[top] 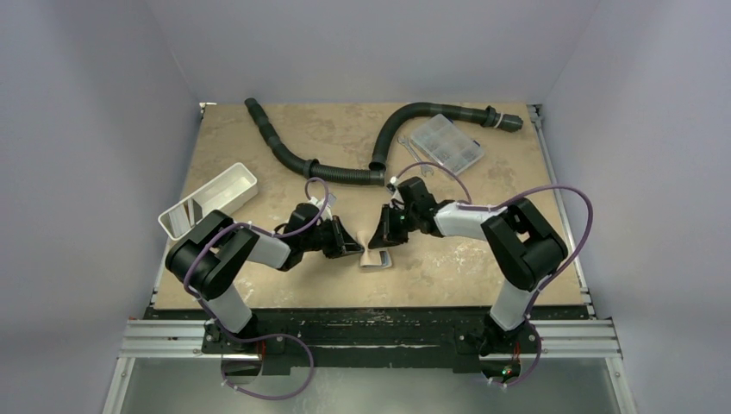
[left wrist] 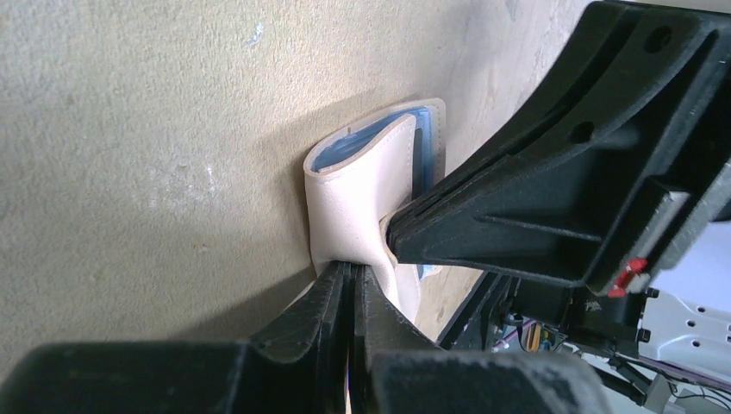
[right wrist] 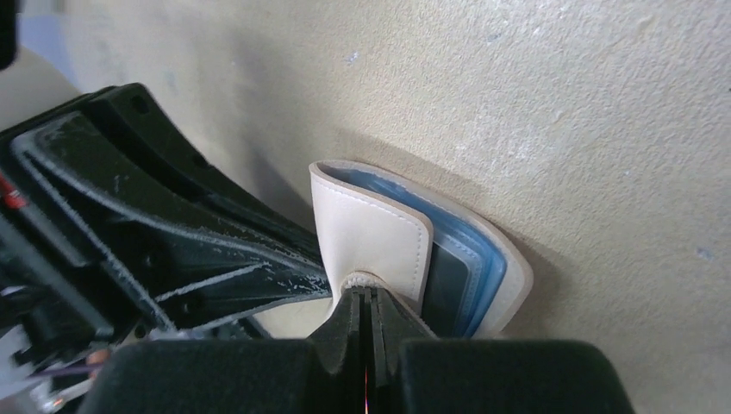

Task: Put the credit cards into the card holder
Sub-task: Close the card holder at the center of the board, then move the card holder to the corner of the board.

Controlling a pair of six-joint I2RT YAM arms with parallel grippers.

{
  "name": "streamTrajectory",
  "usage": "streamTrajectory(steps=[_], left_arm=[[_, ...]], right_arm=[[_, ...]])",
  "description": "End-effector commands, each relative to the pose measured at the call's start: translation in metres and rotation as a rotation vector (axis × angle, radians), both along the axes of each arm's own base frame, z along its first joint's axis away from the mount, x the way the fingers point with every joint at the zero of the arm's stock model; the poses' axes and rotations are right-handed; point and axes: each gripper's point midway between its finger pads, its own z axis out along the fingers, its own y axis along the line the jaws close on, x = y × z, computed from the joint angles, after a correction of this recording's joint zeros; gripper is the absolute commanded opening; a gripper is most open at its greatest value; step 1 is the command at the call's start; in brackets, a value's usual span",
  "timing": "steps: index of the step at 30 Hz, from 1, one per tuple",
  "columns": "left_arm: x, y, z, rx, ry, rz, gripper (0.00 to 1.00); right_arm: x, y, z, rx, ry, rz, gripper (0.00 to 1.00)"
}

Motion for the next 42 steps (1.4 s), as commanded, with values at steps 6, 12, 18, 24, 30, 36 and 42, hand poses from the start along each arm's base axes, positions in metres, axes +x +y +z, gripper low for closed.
streamTrajectory(steps=[6, 12, 18, 24, 30, 36, 42], left_arm=[[-0.013, -0.008, -0.004, 0.033, -0.006, -0.051, 0.0], [-0.006, -0.005, 0.011, 0.105, -0.064, -0.093, 0.0], [0.0, 0.013, 0.032, 0.235, -0.154, -0.11, 0.23], [0.002, 0.04, 0.046, 0.332, -0.169, -0.099, 0.4], [0.02, 0.097, 0.071, 0.493, -0.217, 0.026, 0.49], [0.022, 0.101, 0.091, 0.454, -0.245, 0.038, 0.49], [0.012, 0.079, 0.093, 0.318, -0.235, -0.013, 0.48]], right_arm=[[-0.086, -0.085, -0.111, -0.949, 0.012, -0.022, 0.0], [-0.03, -0.037, -0.041, -0.758, -0.19, -0.004, 0.0], [0.024, 0.004, 0.089, -0.394, -0.381, 0.021, 0.35], [0.021, -0.011, 0.093, -0.475, -0.406, 0.1, 0.57], [-0.005, 0.014, 0.08, -0.471, -0.407, 0.139, 0.38], [-0.011, 0.042, 0.081, -0.327, -0.366, 0.118, 0.08], [-0.017, 0.018, 0.044, -0.046, -0.225, 0.133, 0.04]])
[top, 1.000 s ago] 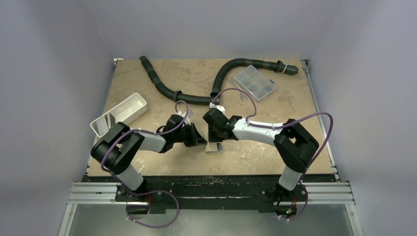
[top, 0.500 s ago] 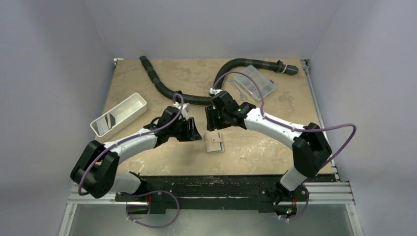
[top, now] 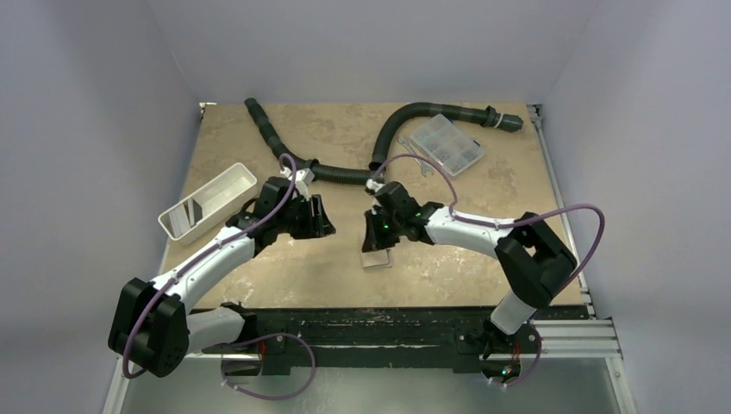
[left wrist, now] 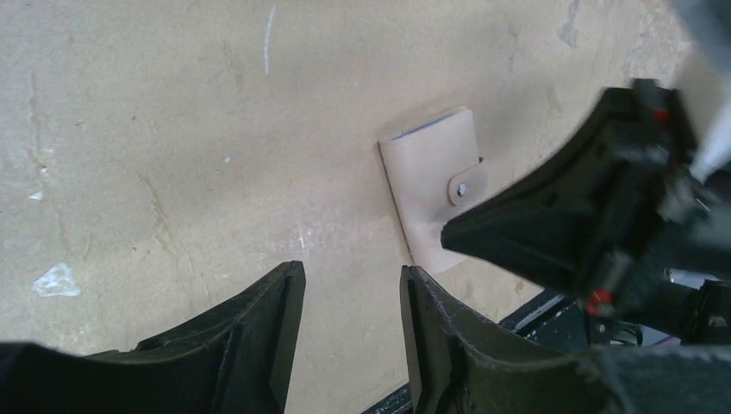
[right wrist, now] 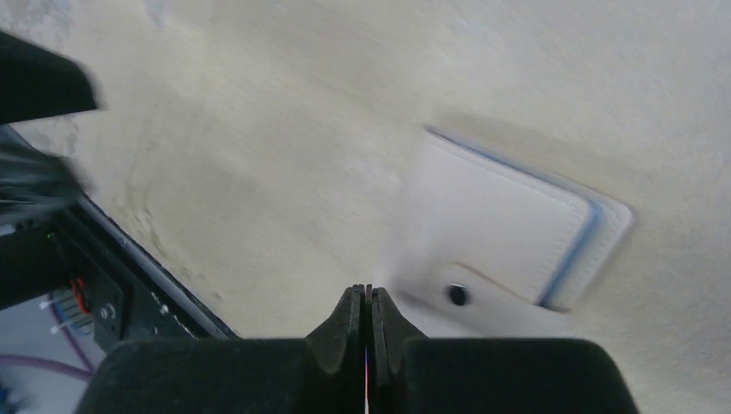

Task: Put the credit cards into the card holder
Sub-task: Move the card holder to the corner of the board.

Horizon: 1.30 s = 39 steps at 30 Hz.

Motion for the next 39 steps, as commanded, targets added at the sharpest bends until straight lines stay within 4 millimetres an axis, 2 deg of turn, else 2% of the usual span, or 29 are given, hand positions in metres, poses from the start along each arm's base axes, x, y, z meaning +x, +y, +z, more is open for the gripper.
streamTrajectory(steps=[1, 3, 5, 6, 8, 9, 12, 15, 16, 17, 18, 21, 24, 28, 31, 34, 39], left_arm=[[-0.005, -0.017, 0.01, -0.1, -0.01, -0.062, 0.48], [-0.006, -0.018, 0.012, -0.111, -0.016, -0.069, 0.48], [-0.006, -0.018, 0.016, -0.114, -0.025, -0.072, 0.48], [-0.006, -0.018, 0.019, -0.112, -0.03, -0.074, 0.48], [-0.006, -0.017, 0.025, -0.11, -0.046, -0.075, 0.48], [-0.006, -0.016, 0.028, -0.11, -0.053, -0.076, 0.48], [-0.004, -0.016, 0.037, -0.108, -0.078, -0.079, 0.48], [0.002, -0.013, 0.049, -0.083, -0.108, -0.073, 0.5], [0.004, -0.011, 0.055, -0.076, -0.127, -0.068, 0.51], [0.007, -0.01, 0.061, -0.067, -0.146, -0.061, 0.52], [0.009, -0.007, 0.067, -0.056, -0.162, -0.053, 0.53], [0.015, 0.002, 0.086, -0.016, -0.219, -0.022, 0.54], [0.018, 0.019, 0.103, 0.039, -0.267, 0.047, 0.55], [0.018, 0.069, 0.125, 0.143, -0.35, 0.284, 0.58], [0.009, 0.093, 0.135, 0.165, -0.4, 0.392, 0.6], [0.0, 0.099, 0.142, 0.131, -0.432, 0.419, 0.61], [-0.002, 0.096, 0.139, 0.118, -0.426, 0.405, 0.62]], right_arm=[[-0.002, -0.014, -0.017, 0.287, 0.138, 0.033, 0.04], [-0.009, -0.023, -0.039, 0.347, 0.211, 0.06, 0.04], [-0.009, -0.042, -0.063, 0.348, 0.268, 0.015, 0.03], [-0.008, -0.049, -0.067, 0.378, 0.288, -0.003, 0.03], [-0.007, -0.053, -0.06, 0.428, 0.288, -0.002, 0.04], [-0.006, -0.056, -0.058, 0.4, 0.28, -0.009, 0.04], [0.007, -0.052, -0.028, 0.37, 0.2, 0.009, 0.08], [0.017, -0.06, -0.008, 0.162, 0.119, -0.01, 0.25], [0.032, -0.062, 0.004, 0.073, 0.044, -0.033, 0.32], [0.029, -0.069, 0.002, -0.029, 0.024, -0.039, 0.4], [0.036, -0.066, 0.015, -0.091, -0.031, -0.042, 0.47], [0.03, -0.063, 0.023, -0.266, -0.08, -0.047, 0.69], [0.024, -0.057, 0.019, -0.389, -0.127, -0.068, 0.81], [0.016, -0.044, 0.014, -0.485, -0.197, -0.088, 0.85], [0.014, -0.038, 0.007, -0.556, -0.237, -0.087, 0.87], [0.01, -0.026, 0.001, -0.611, -0.271, -0.063, 0.87], [0.007, -0.026, -0.014, -0.712, -0.295, -0.057, 0.87]])
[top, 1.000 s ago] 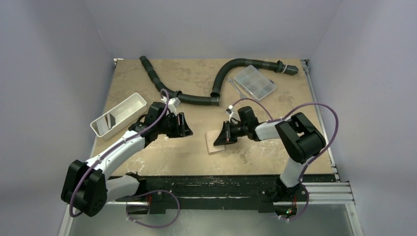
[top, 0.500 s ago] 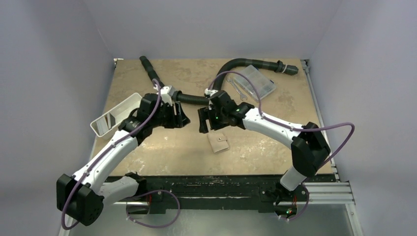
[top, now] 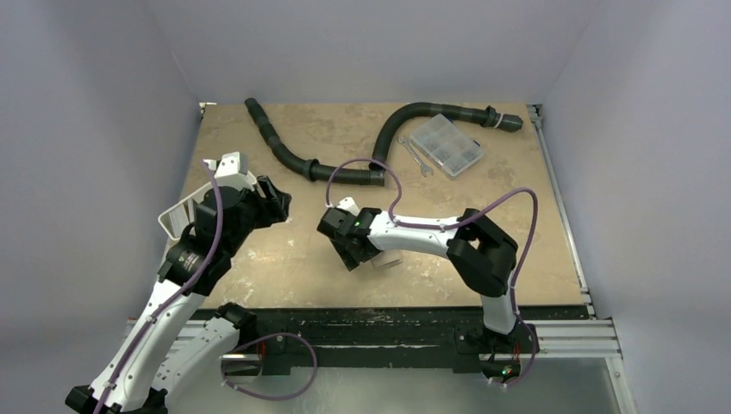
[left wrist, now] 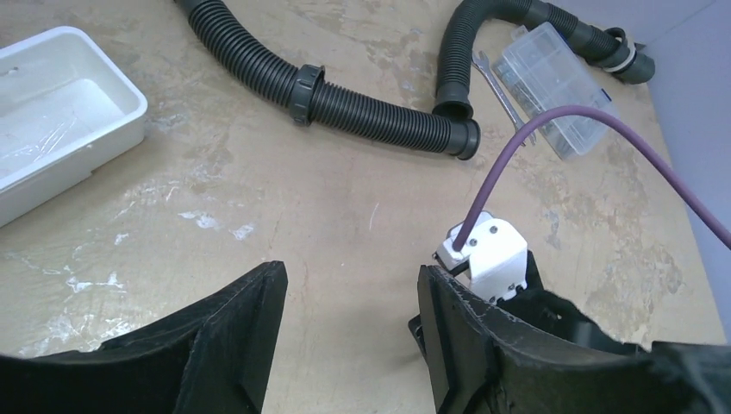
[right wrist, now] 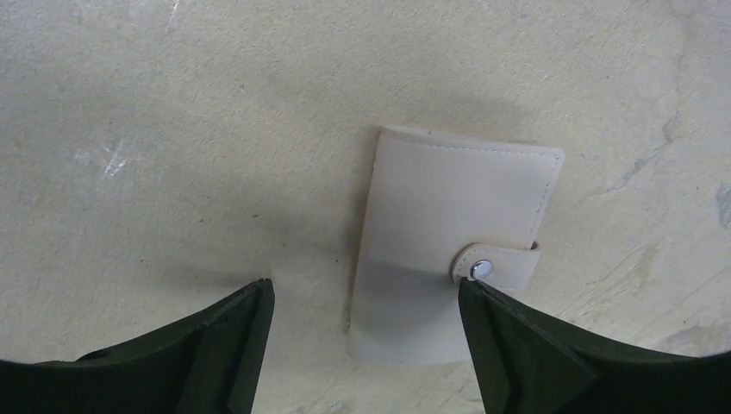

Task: Put the credit cards into the card holder
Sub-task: Move the card holder to the corner of the board.

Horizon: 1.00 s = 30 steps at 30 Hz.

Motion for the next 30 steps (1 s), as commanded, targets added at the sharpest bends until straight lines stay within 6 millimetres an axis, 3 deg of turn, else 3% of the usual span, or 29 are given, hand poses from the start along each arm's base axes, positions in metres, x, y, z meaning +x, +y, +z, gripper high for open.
streamTrajectory(steps=[1, 6, 10, 13, 18, 25, 30], left_arm=[[0.003, 0.004, -0.014, 0.018, 0.041, 0.034, 0.62], [0.004, -0.001, -0.016, 0.009, 0.041, 0.008, 0.62], [0.004, -0.001, -0.016, 0.016, 0.038, 0.004, 0.62], [0.004, -0.002, -0.016, 0.013, 0.035, -0.002, 0.62], [0.005, -0.006, -0.016, 0.01, 0.032, -0.021, 0.62], [0.008, -0.019, -0.012, 0.001, 0.023, -0.087, 0.62], [0.009, -0.028, -0.005, -0.01, 0.006, -0.139, 0.62]], right_arm=[[0.012, -0.004, 0.015, -0.054, -0.107, -0.042, 0.87], [0.017, -0.011, 0.006, -0.1, -0.139, -0.067, 0.83], [0.018, -0.015, 0.0, -0.132, -0.153, -0.079, 0.68], [0.017, -0.021, -0.008, -0.163, -0.149, -0.099, 0.68], [0.031, -0.049, -0.013, -0.199, -0.178, -0.189, 0.67], [0.061, -0.128, -0.016, -0.185, -0.172, -0.441, 0.65], [0.084, -0.208, -0.02, -0.082, -0.14, -0.689, 0.61]])
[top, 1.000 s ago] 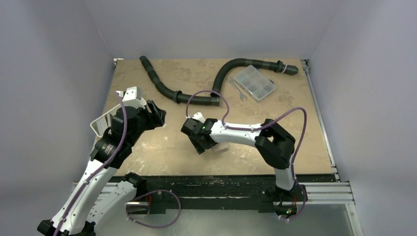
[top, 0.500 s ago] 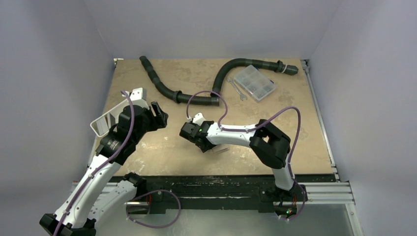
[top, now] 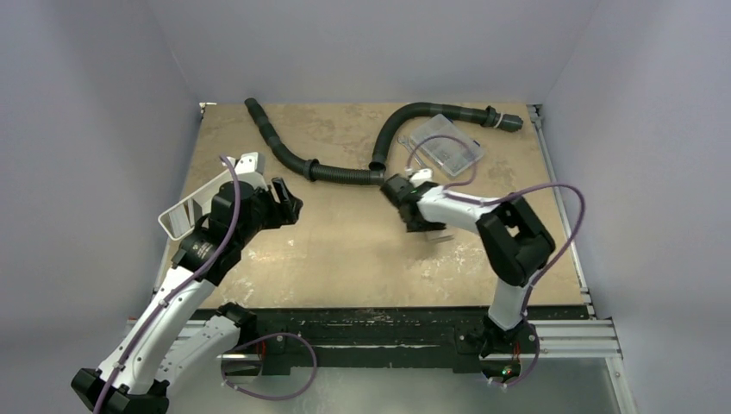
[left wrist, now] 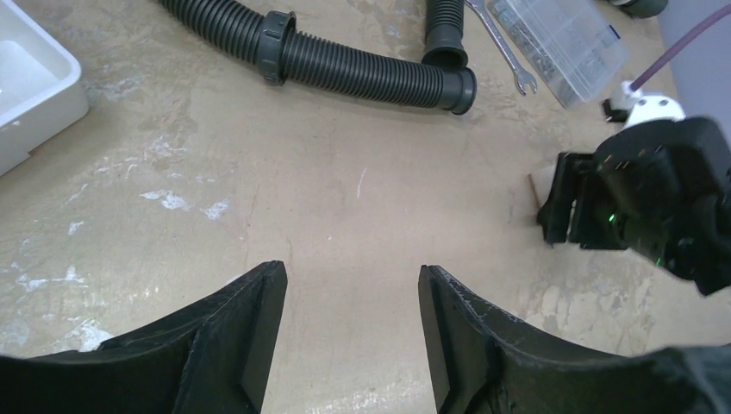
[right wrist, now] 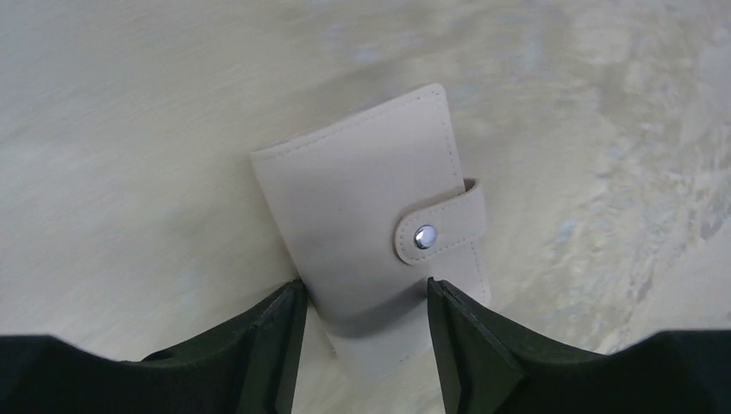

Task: Put the credit cards into the card holder
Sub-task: Move the card holder to the corner of the board.

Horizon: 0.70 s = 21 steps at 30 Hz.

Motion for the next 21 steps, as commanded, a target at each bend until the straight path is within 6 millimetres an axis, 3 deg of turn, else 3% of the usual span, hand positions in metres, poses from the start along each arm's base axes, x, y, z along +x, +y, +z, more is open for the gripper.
streamTrajectory(steps=[1, 5, 9, 14, 16, 18, 21], left_arm=[[0.006, -0.014, 0.022, -0.029, -0.074, -0.076, 0.62], [0.003, -0.025, 0.03, -0.044, -0.096, -0.116, 0.62], [-0.002, -0.036, 0.036, -0.054, -0.111, -0.155, 0.62], [-0.007, -0.046, 0.042, -0.064, -0.118, -0.196, 0.62], [-0.007, -0.048, 0.044, -0.062, -0.119, -0.204, 0.63], [-0.005, -0.049, 0.048, -0.058, -0.125, -0.204, 0.63], [-0.002, -0.048, 0.066, -0.059, -0.158, -0.196, 0.65]], right_arm=[[0.012, -0.069, -0.012, 0.097, -0.004, -0.217, 0.62], [0.016, -0.143, -0.011, 0.138, -0.008, -0.424, 0.63], [0.023, -0.189, -0.001, 0.099, -0.046, -0.513, 0.63], [0.022, -0.237, -0.003, 0.109, -0.057, -0.64, 0.61], [0.026, -0.248, 0.005, 0.116, -0.082, -0.662, 0.62], [0.034, -0.252, 0.027, 0.103, -0.123, -0.643, 0.69], [0.057, -0.236, 0.085, 0.135, -0.263, -0.547, 0.81]])
